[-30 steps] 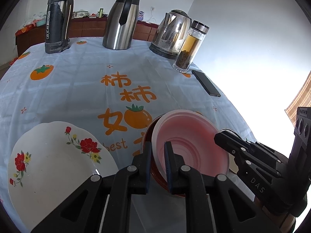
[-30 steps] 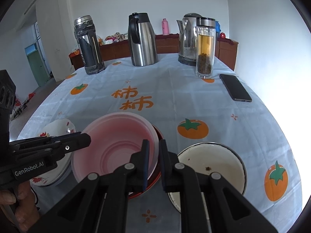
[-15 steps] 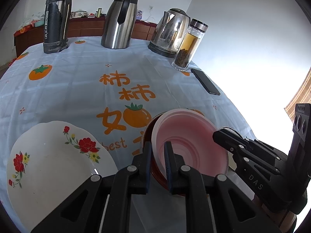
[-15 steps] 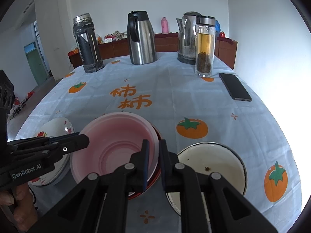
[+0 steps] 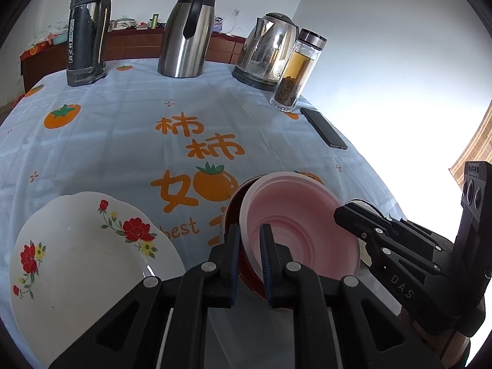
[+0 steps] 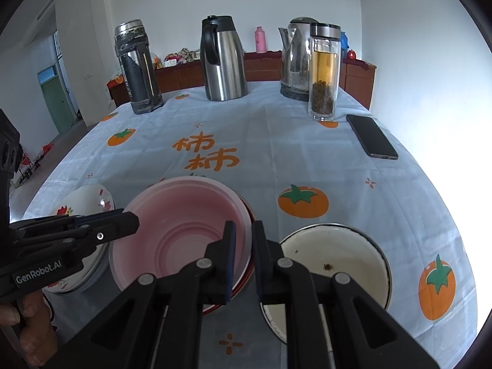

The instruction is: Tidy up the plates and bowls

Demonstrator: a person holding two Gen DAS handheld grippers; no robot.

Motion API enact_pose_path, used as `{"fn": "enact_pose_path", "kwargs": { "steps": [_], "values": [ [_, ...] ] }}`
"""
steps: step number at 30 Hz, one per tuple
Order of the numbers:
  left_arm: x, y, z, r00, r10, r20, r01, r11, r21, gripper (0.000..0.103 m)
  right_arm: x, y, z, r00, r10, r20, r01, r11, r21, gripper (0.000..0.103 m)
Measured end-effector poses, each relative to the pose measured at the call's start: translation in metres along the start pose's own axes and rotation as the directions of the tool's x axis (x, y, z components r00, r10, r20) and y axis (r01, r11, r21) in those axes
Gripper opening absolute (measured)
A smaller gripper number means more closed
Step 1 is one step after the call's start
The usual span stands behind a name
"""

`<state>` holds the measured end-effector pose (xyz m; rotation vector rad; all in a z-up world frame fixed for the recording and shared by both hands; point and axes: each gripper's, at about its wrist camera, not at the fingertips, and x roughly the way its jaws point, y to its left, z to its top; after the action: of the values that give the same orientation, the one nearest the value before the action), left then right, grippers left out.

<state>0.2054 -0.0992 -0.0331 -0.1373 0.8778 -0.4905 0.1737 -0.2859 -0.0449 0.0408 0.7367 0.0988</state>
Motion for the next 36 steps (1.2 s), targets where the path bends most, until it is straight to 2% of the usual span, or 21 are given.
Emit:
{"fn": "enact_pose_path", "kwargs": {
  "steps": [15,20,28,32,36],
  "values": [
    [-0.0017,0.0063,0.0021,1.000,0.018,0.019,-0.018,1.000,-0.008,0.014,0.0008,0.0071,-0.0023,1.000,0.018,0.004,-0.018,1.000,-0.013,0.013],
    [0.0033,0.0049,-0.0002,1.000,0.008,0.000,-0.008,1.000,-0.002,0.014,0.0004,0.0048,-0.0023,1.000,-0.003,0.011,0.003,1.000,-0.015,0.013],
    [0.0033,0.0049,-0.0004,1.000,0.008,0.003,-0.008,1.000,-0.001,0.014,0.0009,0.0036,-0.0034,1.000,-0.004,0.014,0.005,1.000,-0.017,0.014],
    [0.0017,0.0050,0.0003,1.000,0.003,0.009,-0.003,1.000,-0.006,0.014,-0.0001,0.0035,-0.0038,1.000,0.004,0.019,-0.003,1.000,-0.016,0.017],
    [0.0010,0.0015,-0.0001,1.000,0.012,0.018,-0.012,1.000,0.011,0.014,0.0004,0.0082,-0.0052,1.000,-0.019,0.020,0.019,0.999,-0.043,0.018]
  ]
}}
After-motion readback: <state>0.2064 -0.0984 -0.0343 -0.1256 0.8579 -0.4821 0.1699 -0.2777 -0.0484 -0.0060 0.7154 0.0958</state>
